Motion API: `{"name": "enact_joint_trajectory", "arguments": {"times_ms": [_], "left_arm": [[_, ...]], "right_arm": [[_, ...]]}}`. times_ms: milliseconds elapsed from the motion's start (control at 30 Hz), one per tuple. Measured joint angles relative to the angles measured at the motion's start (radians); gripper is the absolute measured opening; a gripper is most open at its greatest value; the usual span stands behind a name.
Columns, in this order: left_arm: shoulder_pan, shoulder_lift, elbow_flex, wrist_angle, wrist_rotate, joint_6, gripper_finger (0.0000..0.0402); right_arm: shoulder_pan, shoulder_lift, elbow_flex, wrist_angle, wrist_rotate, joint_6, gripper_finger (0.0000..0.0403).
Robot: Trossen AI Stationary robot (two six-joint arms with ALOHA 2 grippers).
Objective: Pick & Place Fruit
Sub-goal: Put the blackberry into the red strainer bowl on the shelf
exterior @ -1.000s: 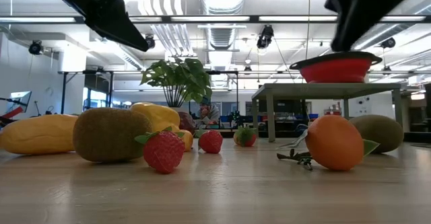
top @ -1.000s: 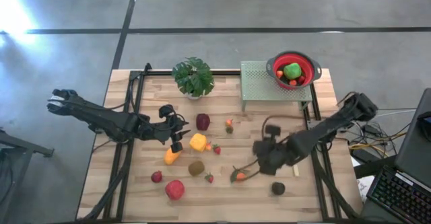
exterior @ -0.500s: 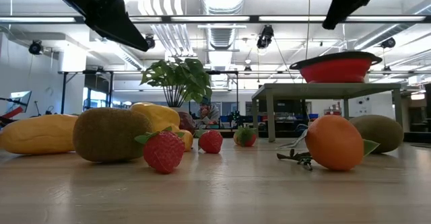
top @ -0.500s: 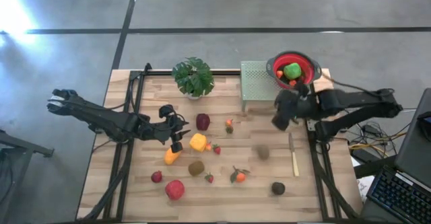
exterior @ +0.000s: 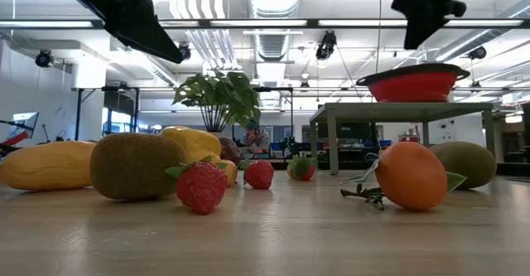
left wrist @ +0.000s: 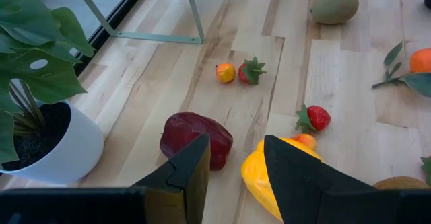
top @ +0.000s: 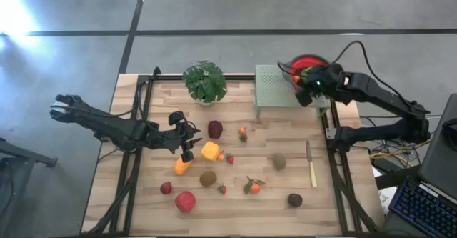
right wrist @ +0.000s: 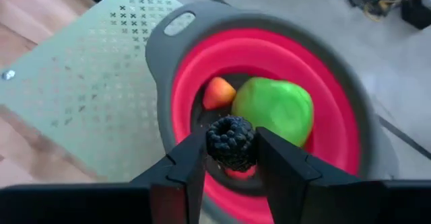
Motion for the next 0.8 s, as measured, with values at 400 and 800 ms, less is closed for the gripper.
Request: {"name": "enact_joint_trajectory", "arguments": {"times_ms": [400, 800], "left_arm": [[0.0, 0.0, 0.0, 0.0, 0.0, 0.0, 0.0147], [0.0, 0.0, 0.0, 0.0, 0.0, 0.0, 0.0147]], "right_arm": [[-0.233, 0.173, 0.0, 0.118, -0.206, -0.125, 0.0125], [-0.306, 0.279, 0.003, 0.125, -0.232, -0.167, 0.0119]]}}
